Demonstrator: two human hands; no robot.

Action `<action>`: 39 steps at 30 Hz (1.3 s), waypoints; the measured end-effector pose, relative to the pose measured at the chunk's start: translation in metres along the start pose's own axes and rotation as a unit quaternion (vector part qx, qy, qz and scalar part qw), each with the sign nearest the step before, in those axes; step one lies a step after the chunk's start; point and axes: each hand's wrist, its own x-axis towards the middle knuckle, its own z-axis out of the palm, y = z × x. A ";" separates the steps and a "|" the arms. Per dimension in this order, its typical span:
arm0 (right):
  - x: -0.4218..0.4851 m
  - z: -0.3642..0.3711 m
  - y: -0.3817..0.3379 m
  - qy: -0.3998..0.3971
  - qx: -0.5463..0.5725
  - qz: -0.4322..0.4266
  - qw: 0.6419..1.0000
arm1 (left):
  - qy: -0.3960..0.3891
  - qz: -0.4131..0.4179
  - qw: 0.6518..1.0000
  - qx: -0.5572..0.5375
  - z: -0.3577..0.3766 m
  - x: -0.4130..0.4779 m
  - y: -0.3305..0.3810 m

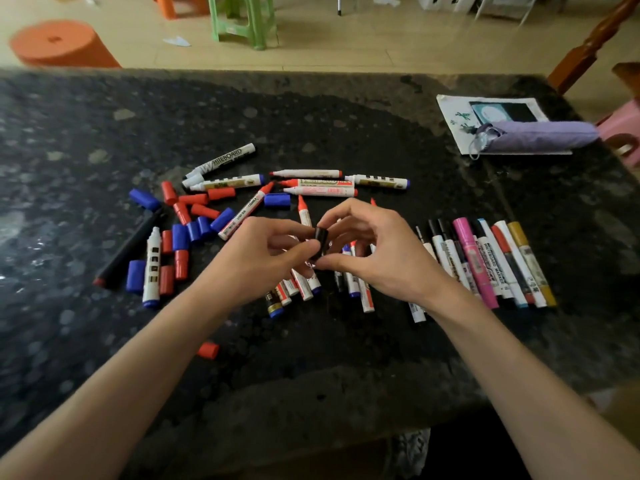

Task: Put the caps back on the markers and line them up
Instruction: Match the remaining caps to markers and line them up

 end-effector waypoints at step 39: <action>-0.002 -0.021 0.010 0.032 -0.183 0.042 0.982 | 0.051 -0.051 0.975 -0.211 -0.017 0.002 -0.005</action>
